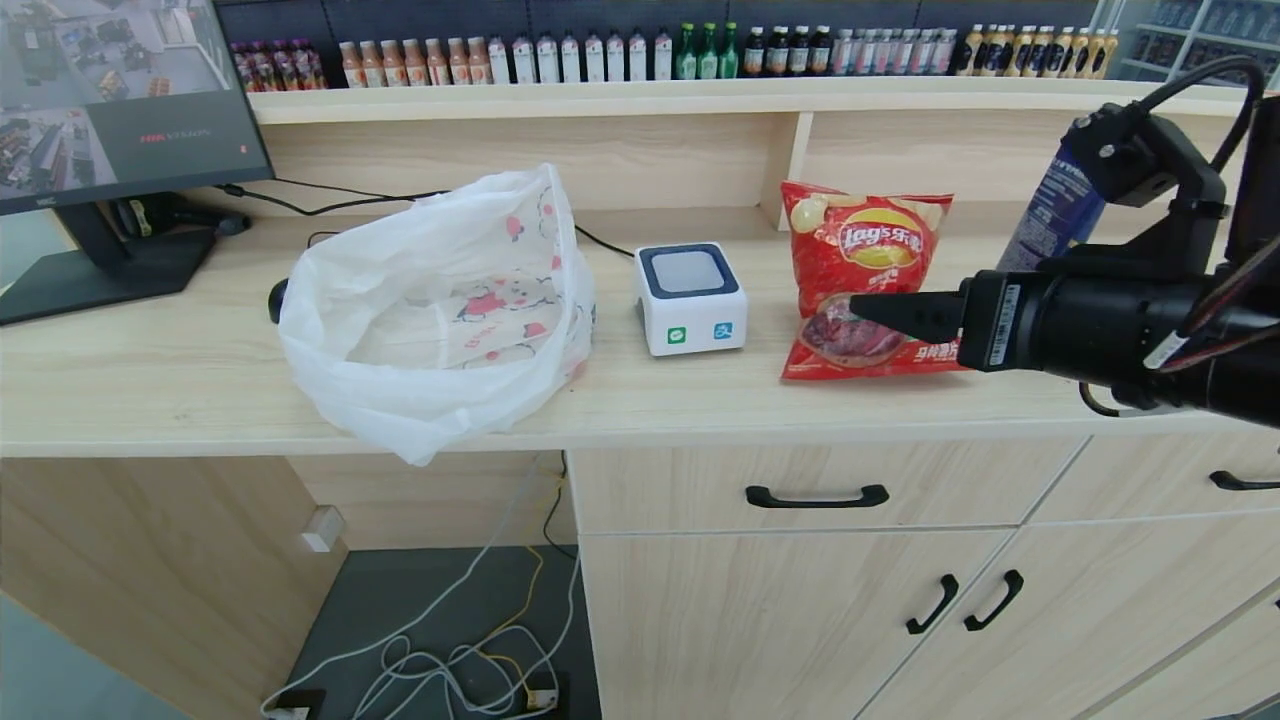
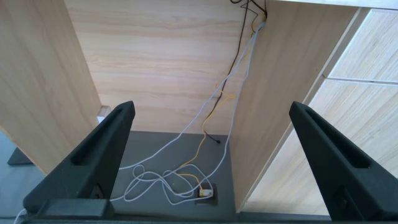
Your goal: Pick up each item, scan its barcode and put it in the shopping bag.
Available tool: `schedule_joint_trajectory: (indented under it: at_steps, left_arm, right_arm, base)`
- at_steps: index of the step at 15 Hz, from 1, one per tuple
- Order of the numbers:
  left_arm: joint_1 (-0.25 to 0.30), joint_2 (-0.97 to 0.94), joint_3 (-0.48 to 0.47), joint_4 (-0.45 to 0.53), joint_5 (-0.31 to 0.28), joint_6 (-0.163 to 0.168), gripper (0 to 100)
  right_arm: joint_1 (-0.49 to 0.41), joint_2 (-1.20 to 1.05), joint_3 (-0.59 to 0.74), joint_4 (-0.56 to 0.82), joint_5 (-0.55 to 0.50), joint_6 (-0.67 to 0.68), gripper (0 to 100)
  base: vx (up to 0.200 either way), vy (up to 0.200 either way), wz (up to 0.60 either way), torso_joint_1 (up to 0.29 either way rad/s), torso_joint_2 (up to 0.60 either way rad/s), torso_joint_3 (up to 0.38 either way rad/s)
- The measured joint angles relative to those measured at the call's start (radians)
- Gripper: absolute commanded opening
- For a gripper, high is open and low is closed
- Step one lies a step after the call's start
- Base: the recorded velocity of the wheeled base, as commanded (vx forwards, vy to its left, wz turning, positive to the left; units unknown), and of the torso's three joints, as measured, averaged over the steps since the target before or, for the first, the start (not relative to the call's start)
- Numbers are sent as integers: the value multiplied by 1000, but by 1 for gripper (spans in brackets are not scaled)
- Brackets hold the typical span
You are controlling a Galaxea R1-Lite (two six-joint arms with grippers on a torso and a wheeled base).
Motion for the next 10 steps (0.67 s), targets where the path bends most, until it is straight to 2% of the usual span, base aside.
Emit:
schedule_joint_trajectory:
  at_steps: [10]
  left_arm:
    - [0,0,0,0,0,0,100]
  right_arm:
    - [-71,158,-144,-56,-24,29,100]
  base:
    - [0,0,0,0,0,0]
